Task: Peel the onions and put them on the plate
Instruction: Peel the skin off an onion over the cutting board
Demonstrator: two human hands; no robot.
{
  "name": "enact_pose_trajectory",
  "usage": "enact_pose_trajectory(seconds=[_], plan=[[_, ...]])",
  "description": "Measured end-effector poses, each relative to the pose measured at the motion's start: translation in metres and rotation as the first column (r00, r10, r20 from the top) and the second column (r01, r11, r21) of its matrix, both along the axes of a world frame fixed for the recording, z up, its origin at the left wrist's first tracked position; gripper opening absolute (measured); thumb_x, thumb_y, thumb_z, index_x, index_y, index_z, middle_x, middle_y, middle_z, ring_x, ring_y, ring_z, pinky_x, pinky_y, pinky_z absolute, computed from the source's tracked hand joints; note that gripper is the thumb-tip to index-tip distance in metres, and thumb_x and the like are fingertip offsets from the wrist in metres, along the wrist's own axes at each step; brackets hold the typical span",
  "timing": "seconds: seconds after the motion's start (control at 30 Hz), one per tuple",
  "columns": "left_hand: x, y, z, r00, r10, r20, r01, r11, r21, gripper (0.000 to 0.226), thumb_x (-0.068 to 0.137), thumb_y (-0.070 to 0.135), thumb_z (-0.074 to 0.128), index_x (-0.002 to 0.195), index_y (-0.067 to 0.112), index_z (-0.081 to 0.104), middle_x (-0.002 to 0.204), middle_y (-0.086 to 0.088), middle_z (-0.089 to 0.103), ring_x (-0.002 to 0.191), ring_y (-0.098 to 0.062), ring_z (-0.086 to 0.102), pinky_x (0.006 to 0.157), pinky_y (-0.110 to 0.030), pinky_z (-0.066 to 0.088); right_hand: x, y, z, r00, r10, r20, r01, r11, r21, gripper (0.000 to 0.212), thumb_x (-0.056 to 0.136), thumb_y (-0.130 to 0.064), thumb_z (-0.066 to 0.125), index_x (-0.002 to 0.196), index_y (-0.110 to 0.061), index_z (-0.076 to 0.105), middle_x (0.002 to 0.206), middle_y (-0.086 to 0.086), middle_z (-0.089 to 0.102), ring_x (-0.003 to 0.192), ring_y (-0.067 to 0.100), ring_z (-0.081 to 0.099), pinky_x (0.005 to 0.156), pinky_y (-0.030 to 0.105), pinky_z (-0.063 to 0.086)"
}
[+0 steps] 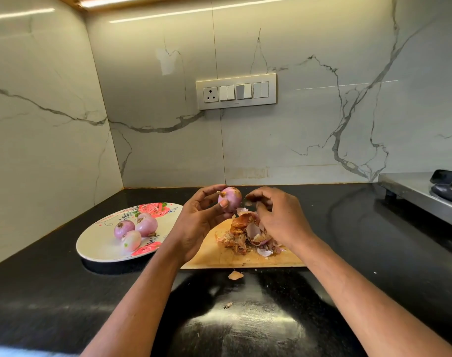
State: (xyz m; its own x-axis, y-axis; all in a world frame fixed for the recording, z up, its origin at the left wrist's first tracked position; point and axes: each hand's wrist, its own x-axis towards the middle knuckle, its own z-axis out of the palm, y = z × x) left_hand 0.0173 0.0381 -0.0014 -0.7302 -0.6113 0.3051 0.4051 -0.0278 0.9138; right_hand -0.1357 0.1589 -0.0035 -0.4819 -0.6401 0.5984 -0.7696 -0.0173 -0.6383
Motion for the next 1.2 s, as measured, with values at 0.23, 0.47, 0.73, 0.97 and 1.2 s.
enact_pose_trajectory(seconds=[0.23,0.47,0.73,0.97,1.2], plan=[[-0.0003,0.0013,0.0019,1.0,0.011,0.003,-0.011,0.999,0.046,0.05,0.079,0.009,0.07,0.129,0.007,0.062,0.111,-0.009,0.073,0.092,-0.022,0.074,0.08,-0.027,0.062,0.0021,0.0019,0.0039,0.999,0.032,0.034,-0.031,0.999,-0.029,0.017,0.096,-0.011,0.059,0.091,-0.021,0.072,0.094,-0.009,0.068,0.09,0.006,0.062,0.074,0.017,0.045],[-0.0004,0.0005,0.0008,0.999,0.027,0.043,-0.028,0.999,0.02,0.039,0.087,0.005,0.068,0.125,0.01,0.064,0.109,-0.007,0.075,0.095,-0.021,0.073,0.08,-0.026,0.061,0.0,-0.0002,0.0006,0.999,0.046,-0.029,-0.044,0.998,0.046,0.015,0.104,-0.025,0.053,0.095,-0.021,0.064,0.095,-0.005,0.063,0.084,0.011,0.061,0.069,0.011,0.039],[-0.0001,0.0005,0.0015,0.998,0.047,0.05,-0.047,0.999,0.002,0.048,0.077,0.014,0.072,0.124,0.012,0.065,0.116,-0.011,0.072,0.099,-0.023,0.073,0.082,-0.027,0.061,-0.003,0.0004,-0.0004,0.998,0.032,-0.06,-0.025,0.994,0.107,0.017,0.103,-0.013,0.055,0.105,-0.024,0.068,0.089,-0.009,0.07,0.07,-0.002,0.062,0.059,0.007,0.043],[-0.0001,-0.0002,0.0007,0.996,0.057,0.071,-0.056,0.998,-0.01,0.037,0.089,0.006,0.068,0.125,0.011,0.064,0.116,-0.01,0.072,0.102,-0.024,0.072,0.086,-0.03,0.06,0.0015,0.0039,0.0038,0.996,0.078,-0.046,-0.074,0.994,0.08,0.018,0.095,-0.01,0.063,0.104,-0.023,0.072,0.099,-0.011,0.071,0.094,0.003,0.065,0.08,0.016,0.051],[-0.0003,0.0012,-0.0007,0.993,0.066,0.095,-0.058,0.995,-0.079,0.043,0.081,0.012,0.074,0.122,0.016,0.066,0.122,-0.009,0.07,0.109,-0.025,0.07,0.084,-0.03,0.059,-0.0003,0.0018,0.0035,0.996,0.086,0.013,-0.086,0.996,0.005,0.019,0.095,-0.017,0.069,0.111,-0.028,0.072,0.098,-0.017,0.072,0.092,-0.009,0.064,0.078,0.003,0.048]])
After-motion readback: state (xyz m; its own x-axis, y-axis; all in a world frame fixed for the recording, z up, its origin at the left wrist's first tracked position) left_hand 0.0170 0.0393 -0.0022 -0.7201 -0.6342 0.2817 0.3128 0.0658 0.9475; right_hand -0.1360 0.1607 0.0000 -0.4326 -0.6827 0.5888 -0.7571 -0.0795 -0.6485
